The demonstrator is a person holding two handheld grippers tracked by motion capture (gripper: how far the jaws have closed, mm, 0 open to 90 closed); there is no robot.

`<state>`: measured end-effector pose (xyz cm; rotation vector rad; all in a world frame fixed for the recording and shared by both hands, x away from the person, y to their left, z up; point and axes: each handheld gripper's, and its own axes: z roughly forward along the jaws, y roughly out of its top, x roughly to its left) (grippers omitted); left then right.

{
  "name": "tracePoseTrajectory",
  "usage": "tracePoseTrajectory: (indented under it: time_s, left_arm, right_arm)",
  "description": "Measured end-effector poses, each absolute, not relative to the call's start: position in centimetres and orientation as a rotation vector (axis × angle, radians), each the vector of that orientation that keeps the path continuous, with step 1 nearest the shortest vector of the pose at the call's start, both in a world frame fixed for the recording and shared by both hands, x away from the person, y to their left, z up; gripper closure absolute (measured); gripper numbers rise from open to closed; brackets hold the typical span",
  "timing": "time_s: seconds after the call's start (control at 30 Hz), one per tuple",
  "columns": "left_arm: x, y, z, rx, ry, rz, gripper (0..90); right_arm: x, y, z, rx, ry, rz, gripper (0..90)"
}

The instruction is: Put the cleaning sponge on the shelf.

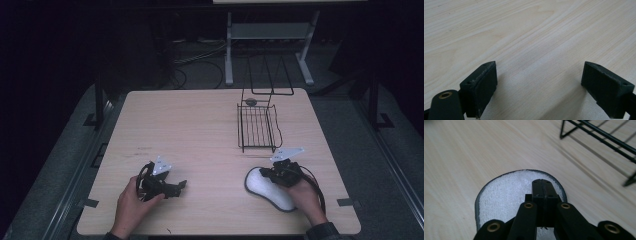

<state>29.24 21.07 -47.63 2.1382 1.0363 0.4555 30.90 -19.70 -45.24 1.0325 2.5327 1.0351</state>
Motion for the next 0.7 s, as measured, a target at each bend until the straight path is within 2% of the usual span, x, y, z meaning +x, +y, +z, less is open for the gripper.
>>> tracePoseTrajectory:
  time_s: [0.5, 0.6, 0.7]
  left_arm:
    - [29.2, 21.1, -47.6, 2.138, 1.036, 0.456, 12.5]
    - [29.2, 21.1, -47.6, 2.138, 1.036, 0.455, 12.5]
    - [29.2, 21.1, -47.6, 2.138, 1.036, 0.455, 12.5]
  right_arm:
    - [30.9, -24.4, -45.2, 1.203, 2.406, 1.032, 89.1]
    - [30.4, -24.8, -44.9, 1.245, 2.383, 1.066, 83.5]
    - [29.8, -25.5, -44.5, 1.268, 2.365, 1.083, 71.9]
